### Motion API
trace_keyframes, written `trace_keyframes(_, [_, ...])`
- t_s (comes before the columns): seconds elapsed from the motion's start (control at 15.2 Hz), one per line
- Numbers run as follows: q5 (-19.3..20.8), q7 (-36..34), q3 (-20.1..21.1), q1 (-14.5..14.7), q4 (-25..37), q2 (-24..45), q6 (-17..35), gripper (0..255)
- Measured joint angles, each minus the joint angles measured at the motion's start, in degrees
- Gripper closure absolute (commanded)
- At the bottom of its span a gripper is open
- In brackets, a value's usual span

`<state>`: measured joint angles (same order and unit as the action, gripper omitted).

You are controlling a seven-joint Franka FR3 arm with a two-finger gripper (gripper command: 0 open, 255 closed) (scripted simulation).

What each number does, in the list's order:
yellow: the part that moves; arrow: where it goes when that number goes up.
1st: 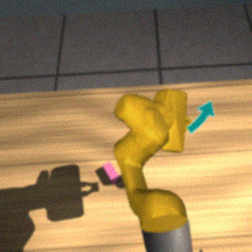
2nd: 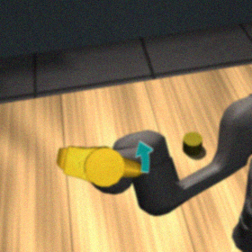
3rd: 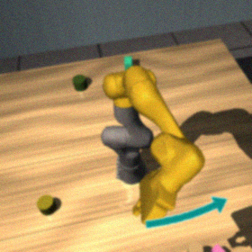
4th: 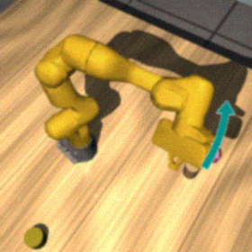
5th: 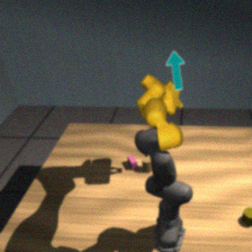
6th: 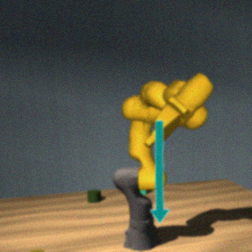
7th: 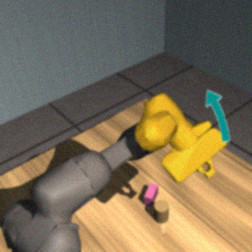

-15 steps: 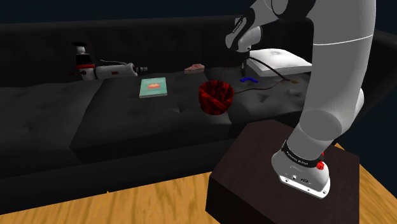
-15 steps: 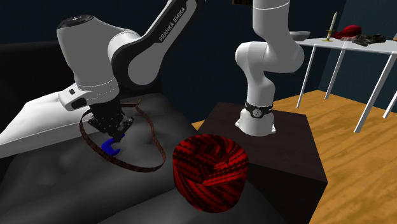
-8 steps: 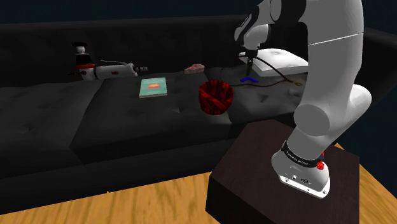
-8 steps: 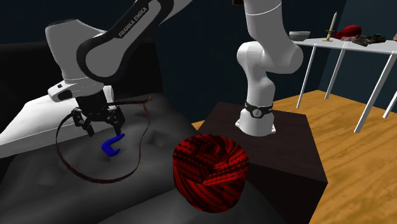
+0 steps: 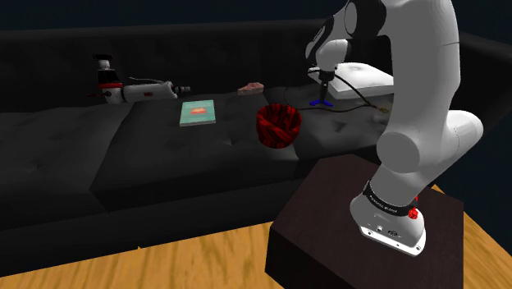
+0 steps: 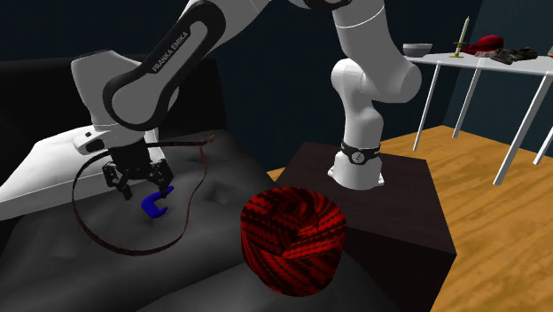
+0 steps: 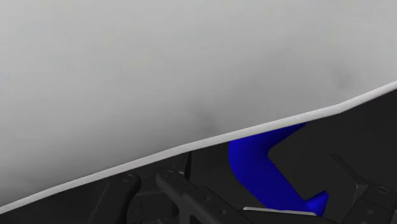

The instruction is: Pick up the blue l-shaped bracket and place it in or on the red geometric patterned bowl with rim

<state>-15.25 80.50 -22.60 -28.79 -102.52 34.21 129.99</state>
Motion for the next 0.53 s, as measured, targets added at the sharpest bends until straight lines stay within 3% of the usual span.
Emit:
trace_keyframes(0.46, [-0.4, 0.2, 0.3, -0.1, -0.4, 0.7, 1.0, 0])
trace_keyframes(0.53, [-0.4, 0.2, 0.3, -0.1, -0.4, 0.7, 1.0, 255])
